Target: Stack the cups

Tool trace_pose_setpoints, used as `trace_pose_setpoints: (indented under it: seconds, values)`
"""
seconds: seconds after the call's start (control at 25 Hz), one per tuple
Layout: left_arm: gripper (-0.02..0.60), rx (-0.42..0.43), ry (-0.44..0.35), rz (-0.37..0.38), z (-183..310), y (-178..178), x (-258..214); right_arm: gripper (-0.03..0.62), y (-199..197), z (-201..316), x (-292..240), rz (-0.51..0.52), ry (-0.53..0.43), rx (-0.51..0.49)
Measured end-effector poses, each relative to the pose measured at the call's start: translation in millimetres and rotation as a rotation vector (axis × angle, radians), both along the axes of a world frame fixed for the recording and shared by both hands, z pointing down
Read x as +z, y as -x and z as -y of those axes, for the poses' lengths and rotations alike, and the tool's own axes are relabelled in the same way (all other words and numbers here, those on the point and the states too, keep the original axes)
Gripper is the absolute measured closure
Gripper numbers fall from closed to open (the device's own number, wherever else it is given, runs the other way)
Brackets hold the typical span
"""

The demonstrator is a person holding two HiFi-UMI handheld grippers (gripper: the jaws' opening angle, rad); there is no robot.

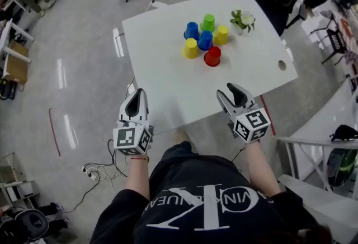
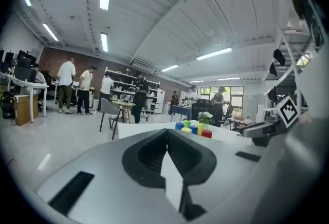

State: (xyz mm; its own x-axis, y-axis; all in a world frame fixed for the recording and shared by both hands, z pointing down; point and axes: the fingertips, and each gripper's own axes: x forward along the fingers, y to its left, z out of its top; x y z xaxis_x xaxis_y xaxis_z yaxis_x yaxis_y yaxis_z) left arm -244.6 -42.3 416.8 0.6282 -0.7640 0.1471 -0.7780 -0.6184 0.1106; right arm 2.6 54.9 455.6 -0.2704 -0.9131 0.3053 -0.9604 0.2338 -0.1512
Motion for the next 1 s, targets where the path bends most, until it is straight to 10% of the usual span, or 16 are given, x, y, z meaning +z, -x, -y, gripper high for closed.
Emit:
trace_pose_setpoints:
  seconds: [0.56, 1.0]
  values:
    - [0.577, 0.002, 0.018, 0.010, 49, -18, 7, 0.342, -28, 83, 14, -0.068, 0.050, -0.045]
    - [0.577, -0.199, 0.019, 0.006, 72, -37, -3, 0.310, -56, 131, 37, -0.199, 0.129, -0.275]
